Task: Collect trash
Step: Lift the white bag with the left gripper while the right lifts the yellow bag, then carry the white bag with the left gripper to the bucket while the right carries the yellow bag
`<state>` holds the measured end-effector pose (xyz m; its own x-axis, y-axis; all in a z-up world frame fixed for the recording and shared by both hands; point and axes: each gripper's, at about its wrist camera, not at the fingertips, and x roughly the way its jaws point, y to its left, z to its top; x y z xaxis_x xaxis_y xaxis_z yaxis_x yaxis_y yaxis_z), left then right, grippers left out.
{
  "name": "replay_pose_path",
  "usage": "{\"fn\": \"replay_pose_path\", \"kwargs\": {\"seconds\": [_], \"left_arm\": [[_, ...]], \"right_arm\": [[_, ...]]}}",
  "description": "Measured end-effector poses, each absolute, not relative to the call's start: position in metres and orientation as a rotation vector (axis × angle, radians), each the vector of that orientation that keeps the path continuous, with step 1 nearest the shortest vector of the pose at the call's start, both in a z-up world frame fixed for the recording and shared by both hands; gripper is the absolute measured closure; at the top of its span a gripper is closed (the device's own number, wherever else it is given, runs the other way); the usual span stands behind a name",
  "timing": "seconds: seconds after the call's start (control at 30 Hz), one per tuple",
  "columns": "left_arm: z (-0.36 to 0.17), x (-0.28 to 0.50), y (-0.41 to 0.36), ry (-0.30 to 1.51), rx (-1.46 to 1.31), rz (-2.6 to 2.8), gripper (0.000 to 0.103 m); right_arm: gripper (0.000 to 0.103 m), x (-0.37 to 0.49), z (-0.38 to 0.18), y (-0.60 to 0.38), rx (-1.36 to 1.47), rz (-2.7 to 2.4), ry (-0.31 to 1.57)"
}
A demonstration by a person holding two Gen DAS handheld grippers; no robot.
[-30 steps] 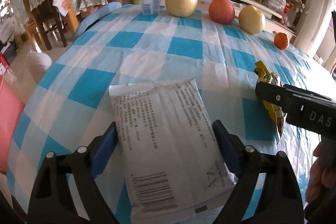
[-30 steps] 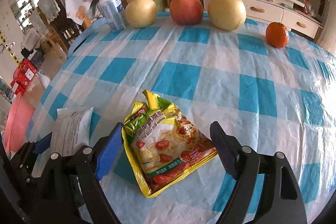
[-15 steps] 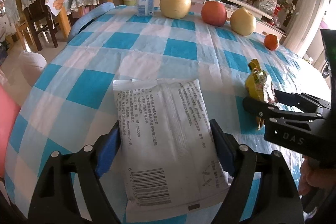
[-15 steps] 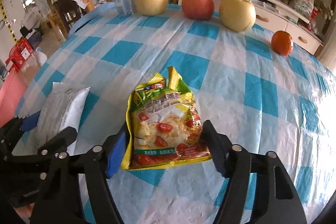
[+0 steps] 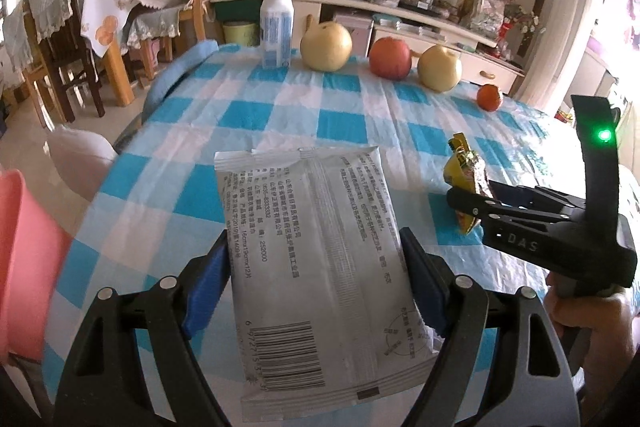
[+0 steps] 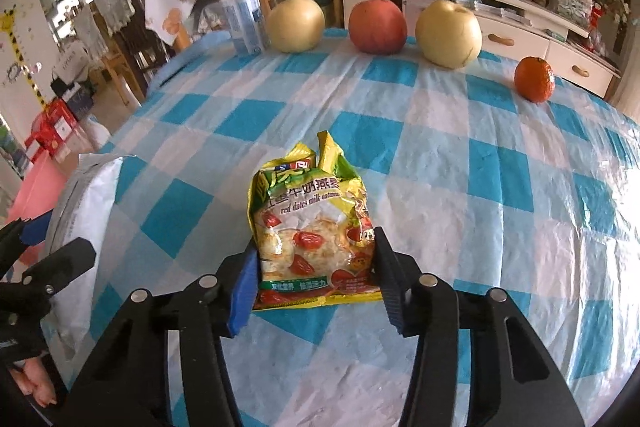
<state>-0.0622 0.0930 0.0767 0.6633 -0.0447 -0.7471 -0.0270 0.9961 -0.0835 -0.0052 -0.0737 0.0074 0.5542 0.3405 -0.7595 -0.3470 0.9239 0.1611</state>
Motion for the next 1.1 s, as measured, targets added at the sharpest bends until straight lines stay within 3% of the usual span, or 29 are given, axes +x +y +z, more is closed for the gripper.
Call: {"fn": "replay_pose_path", "kwargs": {"seconds": [0.57, 1.1], "left_arm": [[0.131, -0.107, 0.145, 0.735, -0.025, 0.024, 0.022], [0.139, -0.143, 0.233, 0.692, -0.015, 0.166, 0.022]], "right_arm": [[0.05, -0.049, 0.031, -0.037, -0.001, 0.473, 0.825], [0.05, -0.095, 0.042, 0.042, -0.059, 0.638, 0.803]]}}
